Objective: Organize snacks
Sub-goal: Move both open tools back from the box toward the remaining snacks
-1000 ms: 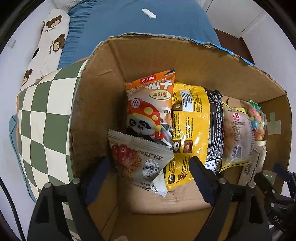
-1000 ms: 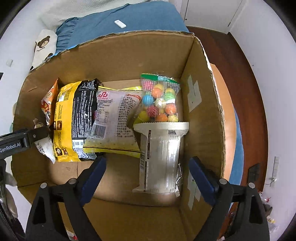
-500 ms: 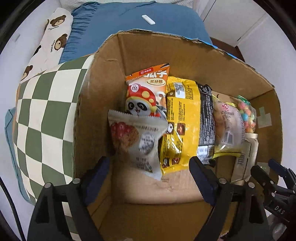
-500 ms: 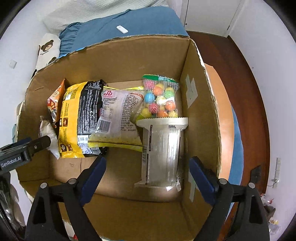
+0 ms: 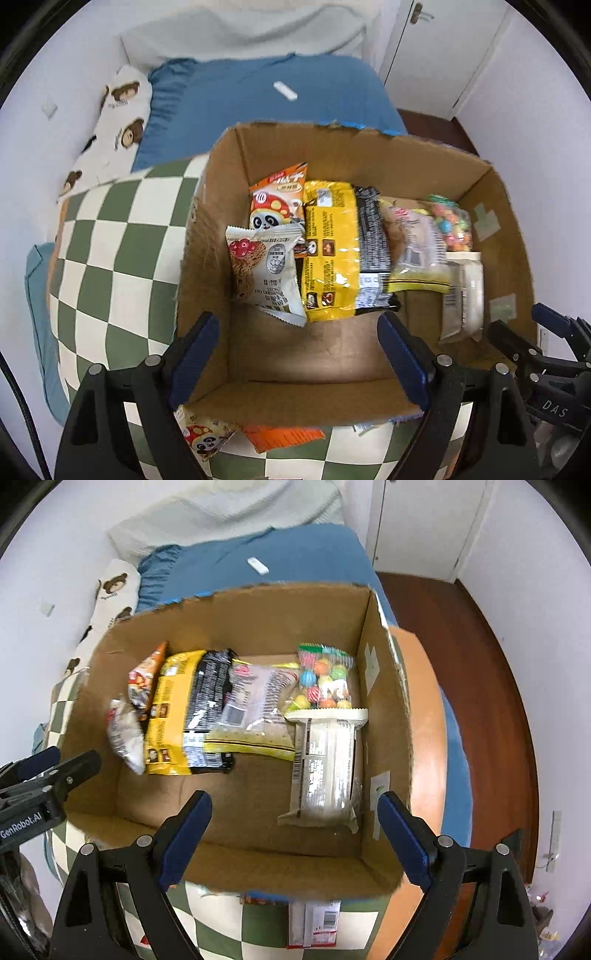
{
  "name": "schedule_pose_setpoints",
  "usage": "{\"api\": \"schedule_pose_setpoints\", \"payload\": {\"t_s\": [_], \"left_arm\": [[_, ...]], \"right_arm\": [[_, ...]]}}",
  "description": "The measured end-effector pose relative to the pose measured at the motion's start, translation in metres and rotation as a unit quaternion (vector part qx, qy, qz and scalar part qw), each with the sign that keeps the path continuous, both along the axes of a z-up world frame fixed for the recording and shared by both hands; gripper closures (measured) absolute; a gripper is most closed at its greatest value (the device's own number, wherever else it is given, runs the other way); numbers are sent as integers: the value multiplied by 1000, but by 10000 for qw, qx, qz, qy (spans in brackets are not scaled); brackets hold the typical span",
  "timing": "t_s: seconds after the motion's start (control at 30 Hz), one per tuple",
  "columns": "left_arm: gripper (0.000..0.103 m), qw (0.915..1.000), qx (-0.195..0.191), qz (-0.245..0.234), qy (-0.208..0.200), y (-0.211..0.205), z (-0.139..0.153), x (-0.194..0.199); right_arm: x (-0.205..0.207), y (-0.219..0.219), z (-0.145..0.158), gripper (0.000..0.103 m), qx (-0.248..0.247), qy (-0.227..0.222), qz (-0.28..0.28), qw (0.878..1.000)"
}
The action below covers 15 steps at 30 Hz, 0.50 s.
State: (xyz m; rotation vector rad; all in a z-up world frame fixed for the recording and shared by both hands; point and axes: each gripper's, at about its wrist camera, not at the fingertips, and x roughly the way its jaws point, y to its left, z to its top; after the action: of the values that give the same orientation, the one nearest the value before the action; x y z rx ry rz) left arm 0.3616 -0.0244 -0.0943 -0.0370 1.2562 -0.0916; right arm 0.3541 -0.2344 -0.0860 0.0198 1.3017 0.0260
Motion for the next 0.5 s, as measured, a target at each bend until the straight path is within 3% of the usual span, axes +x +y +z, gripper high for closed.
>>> {"api": "schedule_pose_setpoints", "payload": {"t_s": [0.5], "left_arm": [[15, 9934, -83, -197, -1127, -5, 78, -76]], "right_arm": [[-69, 6, 80, 10, 97, -1044, 137, 9944]]}}
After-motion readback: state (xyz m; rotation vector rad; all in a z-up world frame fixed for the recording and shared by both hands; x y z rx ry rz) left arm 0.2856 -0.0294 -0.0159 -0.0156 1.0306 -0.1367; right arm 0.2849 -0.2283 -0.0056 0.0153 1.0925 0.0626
